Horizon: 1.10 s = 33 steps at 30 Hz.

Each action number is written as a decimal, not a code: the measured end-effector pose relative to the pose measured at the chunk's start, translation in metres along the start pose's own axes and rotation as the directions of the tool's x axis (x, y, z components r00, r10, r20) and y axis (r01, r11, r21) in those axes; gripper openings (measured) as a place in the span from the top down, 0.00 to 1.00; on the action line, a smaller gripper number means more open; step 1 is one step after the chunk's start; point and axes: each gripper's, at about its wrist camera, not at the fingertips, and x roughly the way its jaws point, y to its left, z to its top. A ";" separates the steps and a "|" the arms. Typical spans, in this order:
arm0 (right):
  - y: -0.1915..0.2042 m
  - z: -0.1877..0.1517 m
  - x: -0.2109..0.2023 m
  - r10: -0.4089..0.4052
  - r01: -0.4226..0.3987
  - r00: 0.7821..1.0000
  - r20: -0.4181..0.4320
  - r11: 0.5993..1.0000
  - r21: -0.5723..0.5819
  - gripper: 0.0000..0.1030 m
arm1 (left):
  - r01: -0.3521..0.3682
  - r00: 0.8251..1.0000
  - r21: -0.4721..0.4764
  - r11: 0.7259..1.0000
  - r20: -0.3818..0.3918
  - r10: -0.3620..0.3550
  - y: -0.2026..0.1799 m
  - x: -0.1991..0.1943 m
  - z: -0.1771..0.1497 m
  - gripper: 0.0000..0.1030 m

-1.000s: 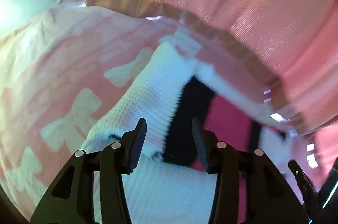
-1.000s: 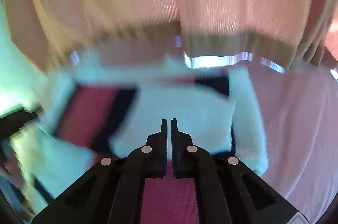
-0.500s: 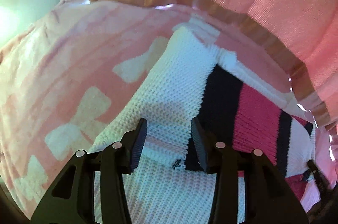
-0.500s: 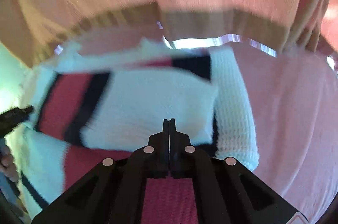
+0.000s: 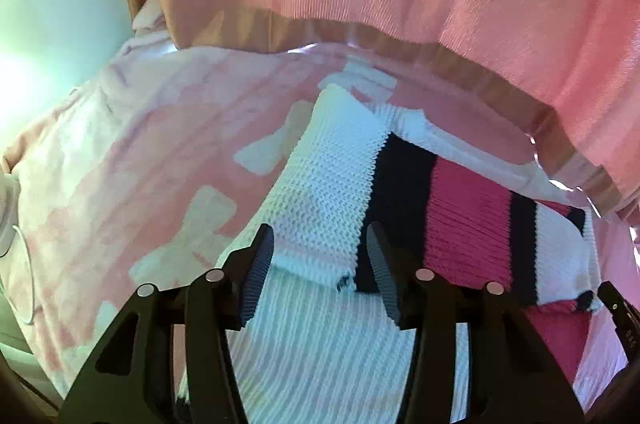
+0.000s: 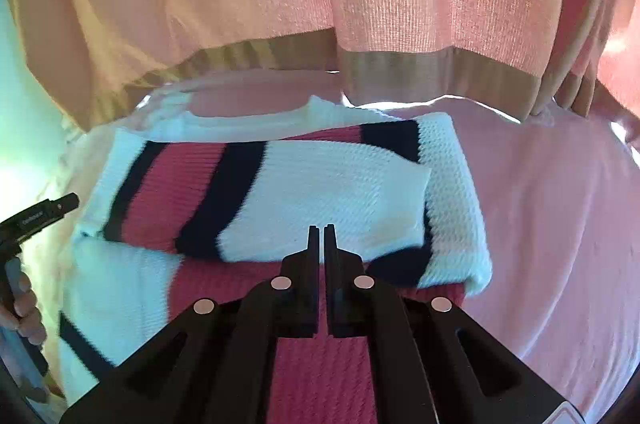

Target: Fold small clothes

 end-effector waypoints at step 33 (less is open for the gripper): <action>-0.022 0.014 0.037 -0.060 0.056 0.995 -0.075 0.997 -0.054 0.91 | -0.151 0.982 0.078 0.985 -0.106 0.158 -0.006 0.052 -0.007 0.38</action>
